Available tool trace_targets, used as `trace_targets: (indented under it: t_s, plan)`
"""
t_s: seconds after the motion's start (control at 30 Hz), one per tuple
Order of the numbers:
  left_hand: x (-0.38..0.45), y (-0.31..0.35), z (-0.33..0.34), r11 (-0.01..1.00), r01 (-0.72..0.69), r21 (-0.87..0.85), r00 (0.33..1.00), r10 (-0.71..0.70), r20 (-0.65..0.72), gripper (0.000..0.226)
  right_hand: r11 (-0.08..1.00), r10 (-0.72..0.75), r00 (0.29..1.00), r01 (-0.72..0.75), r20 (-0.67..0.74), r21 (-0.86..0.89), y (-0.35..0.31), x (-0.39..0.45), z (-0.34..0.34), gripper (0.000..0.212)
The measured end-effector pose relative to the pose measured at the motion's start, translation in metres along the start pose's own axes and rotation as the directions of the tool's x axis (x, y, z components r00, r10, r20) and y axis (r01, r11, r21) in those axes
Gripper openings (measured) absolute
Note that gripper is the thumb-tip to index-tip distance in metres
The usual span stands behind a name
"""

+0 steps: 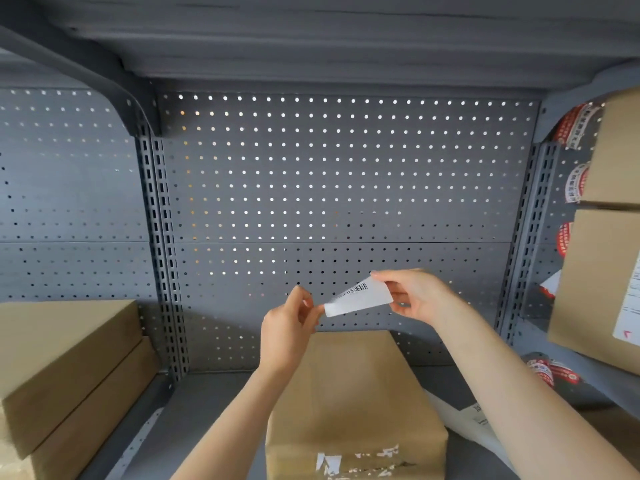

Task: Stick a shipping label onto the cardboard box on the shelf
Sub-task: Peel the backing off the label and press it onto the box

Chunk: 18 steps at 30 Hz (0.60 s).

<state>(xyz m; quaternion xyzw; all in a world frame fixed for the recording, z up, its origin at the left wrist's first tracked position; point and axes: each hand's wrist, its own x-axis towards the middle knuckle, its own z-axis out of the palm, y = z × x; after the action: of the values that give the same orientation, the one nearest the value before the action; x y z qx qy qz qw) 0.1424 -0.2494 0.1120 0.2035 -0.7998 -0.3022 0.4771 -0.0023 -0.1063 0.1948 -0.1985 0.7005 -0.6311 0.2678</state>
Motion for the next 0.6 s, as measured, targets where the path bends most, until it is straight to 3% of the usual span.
trace_targets:
  t_s: [0.2,0.33,0.4,0.43,0.5,0.53,0.6]
  plan:
    - [-0.006,-0.015,-0.003,0.993,-0.048,0.107,0.999,0.047,0.014,0.033,0.997,-0.074,0.996,0.074,-0.046,-0.001,-0.006,-0.002,0.012,0.01]
    - [-0.012,-0.024,-0.003,0.985,0.103,0.138,0.99,-0.115,0.078,0.035,0.982,-0.19,0.979,0.189,-0.068,-0.026,-0.015,-0.008,0.005,0.006]
    - [-0.012,-0.018,-0.004,0.962,0.264,-0.071,0.963,-0.258,0.083,0.029,0.969,-0.237,0.971,0.235,-0.017,-0.078,-0.016,-0.01,0.001,0.006]
    - [-0.01,-0.01,-0.005,0.905,0.363,-0.224,0.932,-0.348,0.106,0.034,0.964,-0.251,0.968,0.25,0.004,-0.092,-0.015,-0.011,0.0,0.006]
    - [-0.002,0.008,-0.006,0.707,0.546,-0.45,0.838,-0.468,0.282,0.052,0.957,-0.274,0.961,0.275,0.03,-0.096,-0.011,-0.012,-0.001,0.007]
    - [0.001,0.017,-0.006,0.624,0.601,-0.498,0.799,-0.47,0.375,0.059,0.952,-0.284,0.958,0.288,0.049,-0.104,-0.01,-0.013,-0.002,0.007]
    - [0.007,0.029,-0.005,0.575,0.624,-0.528,0.78,-0.422,0.462,0.06,0.944,-0.296,0.952,0.304,0.078,-0.127,-0.008,-0.016,-0.005,0.007]
